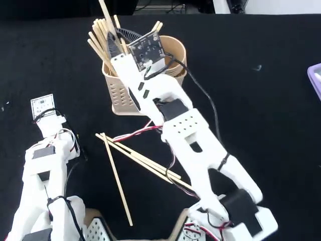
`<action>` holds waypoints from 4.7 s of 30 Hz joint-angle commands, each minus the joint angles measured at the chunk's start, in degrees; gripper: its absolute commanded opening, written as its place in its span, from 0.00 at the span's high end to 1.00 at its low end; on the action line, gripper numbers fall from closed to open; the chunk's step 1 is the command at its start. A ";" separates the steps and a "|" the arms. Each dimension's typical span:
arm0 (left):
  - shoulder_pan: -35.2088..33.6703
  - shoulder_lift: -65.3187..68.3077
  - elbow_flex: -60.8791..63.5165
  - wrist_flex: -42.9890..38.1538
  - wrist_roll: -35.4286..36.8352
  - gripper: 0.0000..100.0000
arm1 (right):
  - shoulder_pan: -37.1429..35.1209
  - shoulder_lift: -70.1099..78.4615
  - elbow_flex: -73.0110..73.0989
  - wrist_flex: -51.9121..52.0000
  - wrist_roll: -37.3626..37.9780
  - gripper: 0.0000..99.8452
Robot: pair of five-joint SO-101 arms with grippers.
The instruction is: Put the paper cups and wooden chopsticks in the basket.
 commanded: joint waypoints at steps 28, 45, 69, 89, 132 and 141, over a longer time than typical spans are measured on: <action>0.75 0.00 -2.68 4.04 -5.01 0.85 | 11.16 -51.47 -1.45 61.80 0.18 0.88; 18.07 0.26 -26.77 44.92 -21.71 0.75 | 41.76 -55.25 51.12 47.74 -0.26 0.88; 28.70 0.35 -6.29 24.44 11.78 0.75 | 44.48 -55.25 58.59 39.03 0.18 0.88; 28.97 15.56 -12.35 21.10 11.69 0.87 | 44.48 -55.25 58.68 39.03 0.18 0.88; 35.38 16.62 -23.08 20.40 27.96 0.97 | 44.40 -55.25 59.38 38.59 0.18 0.88; 32.48 16.62 -22.46 20.40 36.92 0.96 | 44.40 -55.25 59.30 38.59 0.18 0.88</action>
